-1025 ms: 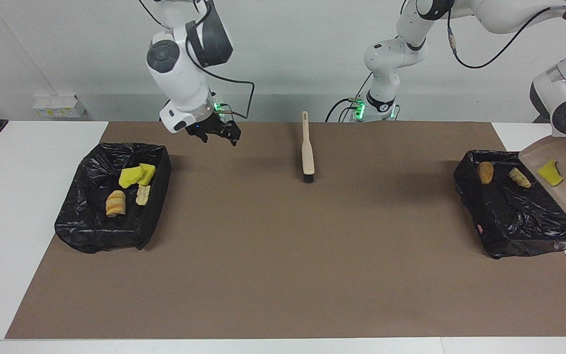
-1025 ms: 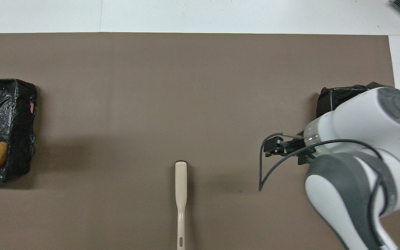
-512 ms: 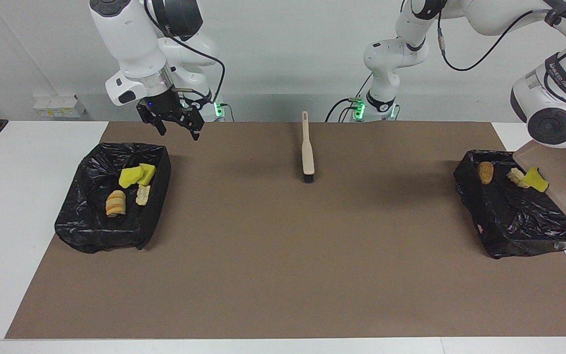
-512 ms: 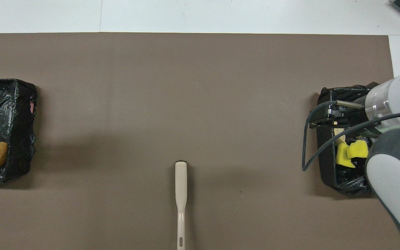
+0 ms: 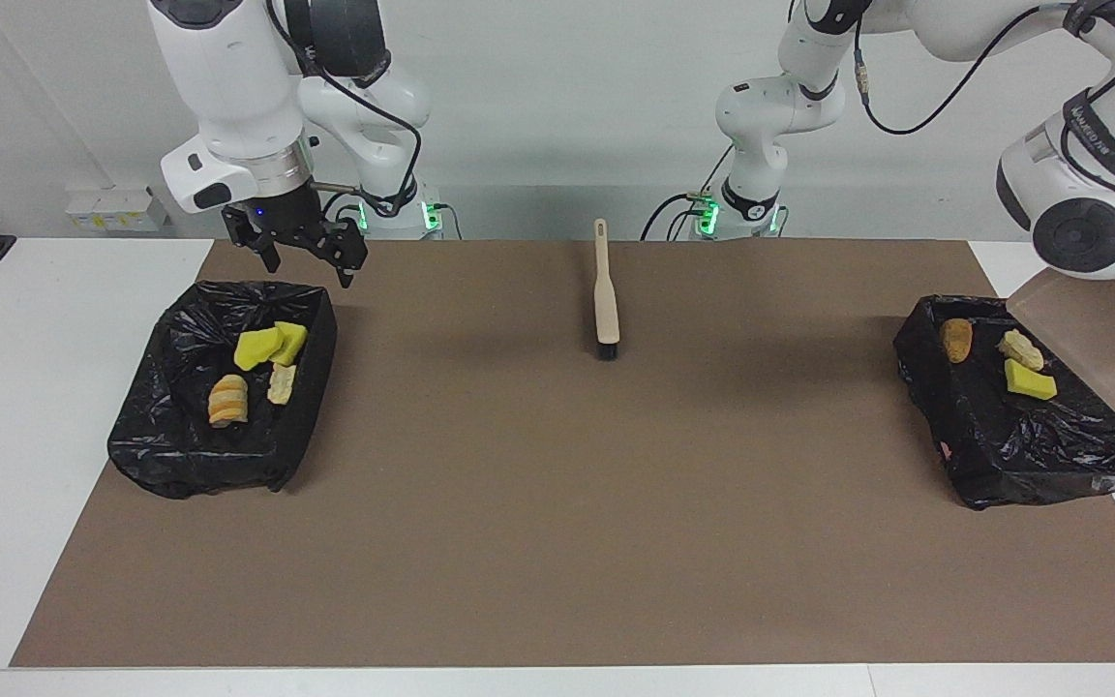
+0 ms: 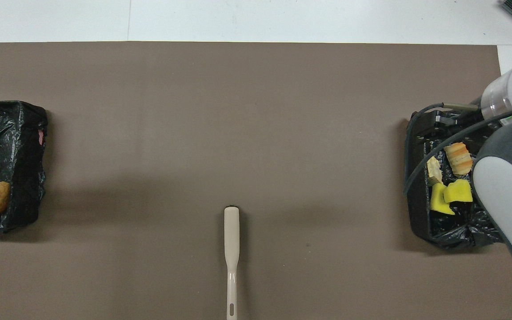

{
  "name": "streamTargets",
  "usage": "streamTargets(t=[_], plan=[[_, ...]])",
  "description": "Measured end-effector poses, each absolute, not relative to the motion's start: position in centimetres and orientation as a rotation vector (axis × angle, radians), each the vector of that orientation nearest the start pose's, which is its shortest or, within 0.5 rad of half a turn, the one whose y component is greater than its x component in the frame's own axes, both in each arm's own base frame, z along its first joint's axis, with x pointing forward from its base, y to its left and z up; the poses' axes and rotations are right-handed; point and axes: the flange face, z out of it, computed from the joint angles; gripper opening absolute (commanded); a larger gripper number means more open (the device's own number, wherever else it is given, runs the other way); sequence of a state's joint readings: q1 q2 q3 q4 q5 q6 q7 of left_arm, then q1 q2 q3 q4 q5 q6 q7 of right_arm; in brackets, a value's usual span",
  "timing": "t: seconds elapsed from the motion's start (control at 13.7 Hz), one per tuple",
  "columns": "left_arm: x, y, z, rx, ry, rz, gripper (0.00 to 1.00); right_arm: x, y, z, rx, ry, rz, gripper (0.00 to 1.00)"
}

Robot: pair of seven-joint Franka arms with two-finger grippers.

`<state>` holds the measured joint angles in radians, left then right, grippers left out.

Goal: Sweep and dump trash in bin
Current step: 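Bring the dustpan back from the bin with the left gripper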

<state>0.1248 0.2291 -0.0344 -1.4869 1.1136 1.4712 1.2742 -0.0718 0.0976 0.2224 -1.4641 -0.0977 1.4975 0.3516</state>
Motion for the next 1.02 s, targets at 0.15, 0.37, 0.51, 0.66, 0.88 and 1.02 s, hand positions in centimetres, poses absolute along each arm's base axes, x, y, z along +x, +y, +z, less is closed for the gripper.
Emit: streamTargets(t=[0.15, 0.37, 0.51, 0.66, 0.88, 1.02], plan=[[59.4, 15.9, 60.3, -1.901, 1.284, 0.97, 0.0, 57.2, 7.0, 61.7, -3.212, 0.328, 0.059, 1.0], [59.0, 14.1, 60.1, -2.121, 1.31, 0.771, 0.0, 57.2, 7.5, 62.6, -3.209, 0.316, 0.029, 1.0], [58.9, 12.4, 59.6, -2.322, 1.224, 0.607, 0.0, 56.8, 7.6, 63.5, -3.207, 0.314, 0.001, 1.0], [58.7, 9.4, 59.2, -2.509, 1.111, 0.466, 0.0, 56.3, 7.5, 64.5, -3.198, 0.319, -0.026, 1.0], [57.9, 0.6, 57.2, -2.721, 0.974, 0.368, 0.0, 55.1, 7.7, 65.8, -3.189, 0.319, -0.031, 1.0], [56.9, -7.3, 55.3, -2.812, 0.855, 0.35, 0.0, 54.4, 7.9, 66.1, -3.189, 0.315, -0.028, 1.0]])
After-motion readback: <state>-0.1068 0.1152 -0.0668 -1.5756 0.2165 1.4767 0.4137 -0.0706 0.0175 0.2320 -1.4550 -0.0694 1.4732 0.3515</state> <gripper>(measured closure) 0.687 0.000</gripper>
